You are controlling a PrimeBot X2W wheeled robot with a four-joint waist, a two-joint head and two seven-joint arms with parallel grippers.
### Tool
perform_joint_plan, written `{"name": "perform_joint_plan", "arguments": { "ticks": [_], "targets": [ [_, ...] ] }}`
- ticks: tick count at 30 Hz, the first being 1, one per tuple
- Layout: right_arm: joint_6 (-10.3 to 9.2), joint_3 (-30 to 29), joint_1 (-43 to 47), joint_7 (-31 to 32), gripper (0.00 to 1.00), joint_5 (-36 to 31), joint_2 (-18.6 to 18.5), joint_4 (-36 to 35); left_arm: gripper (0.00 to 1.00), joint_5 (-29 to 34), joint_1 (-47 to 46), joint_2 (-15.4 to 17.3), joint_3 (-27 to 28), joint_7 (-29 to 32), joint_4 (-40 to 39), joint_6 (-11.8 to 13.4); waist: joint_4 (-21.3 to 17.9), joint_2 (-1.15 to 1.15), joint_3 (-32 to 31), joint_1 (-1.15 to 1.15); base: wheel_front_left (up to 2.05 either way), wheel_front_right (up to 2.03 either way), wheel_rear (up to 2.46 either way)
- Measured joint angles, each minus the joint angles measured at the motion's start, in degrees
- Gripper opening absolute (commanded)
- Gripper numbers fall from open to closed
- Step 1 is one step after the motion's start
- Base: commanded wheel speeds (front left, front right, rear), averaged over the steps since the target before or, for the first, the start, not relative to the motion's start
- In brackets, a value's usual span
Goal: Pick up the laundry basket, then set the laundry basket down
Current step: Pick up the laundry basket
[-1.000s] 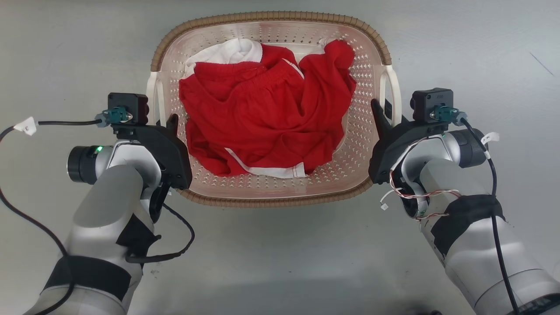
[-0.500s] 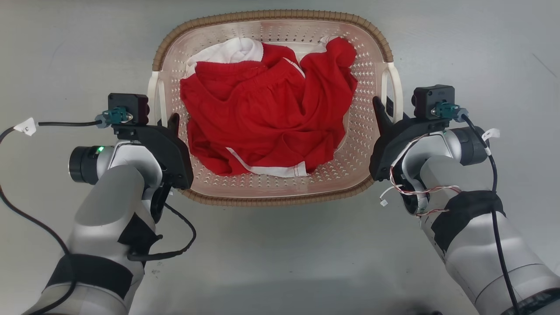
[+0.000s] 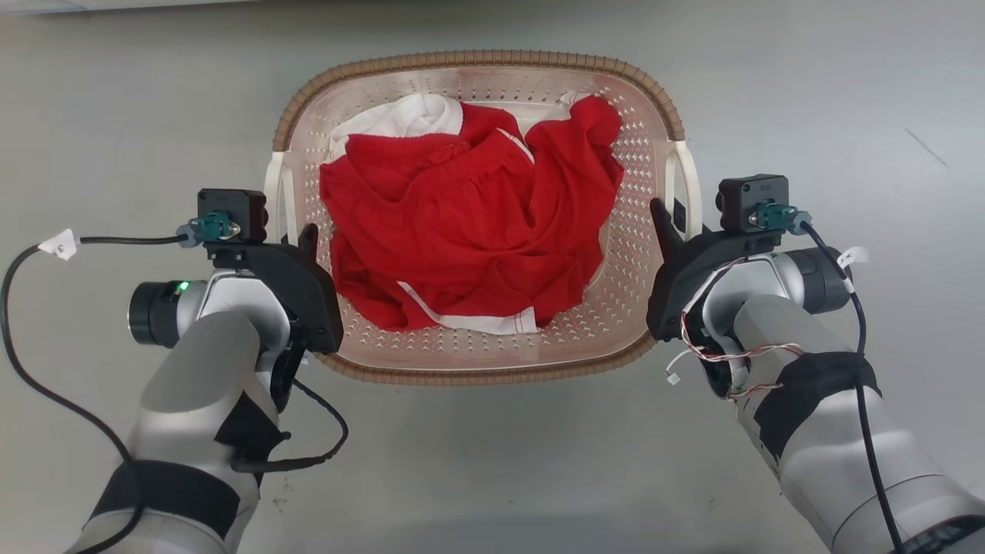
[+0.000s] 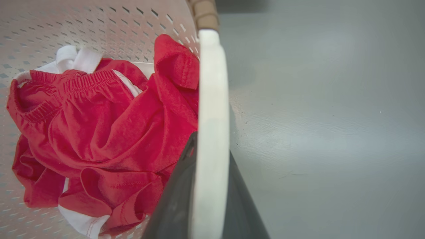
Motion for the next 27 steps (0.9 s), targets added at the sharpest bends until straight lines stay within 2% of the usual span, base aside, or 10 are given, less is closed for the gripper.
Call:
{"name": "perform_joint_plan", "arguments": {
  "ticks": [10,27],
  "targets": [
    [0.81,1.11,1.97,0.55,0.00,1.88,0.27,2.78,0.00,-0.44,3.38,-0.89,-0.14,0.53,0.93,-0.32,-0.23,0.00,-4.47,0.00,0.00,0.00,0.00],
    [1.60,3.21,10.18,3.19,0.00,5.42,0.99,5.71,0.00,-1.54,12.74,-2.08,-0.59,2.63,1.62,-0.49,-0.65,0.00,-14.76,-0.01,0.00,0.00,0.00]
  ]
}}
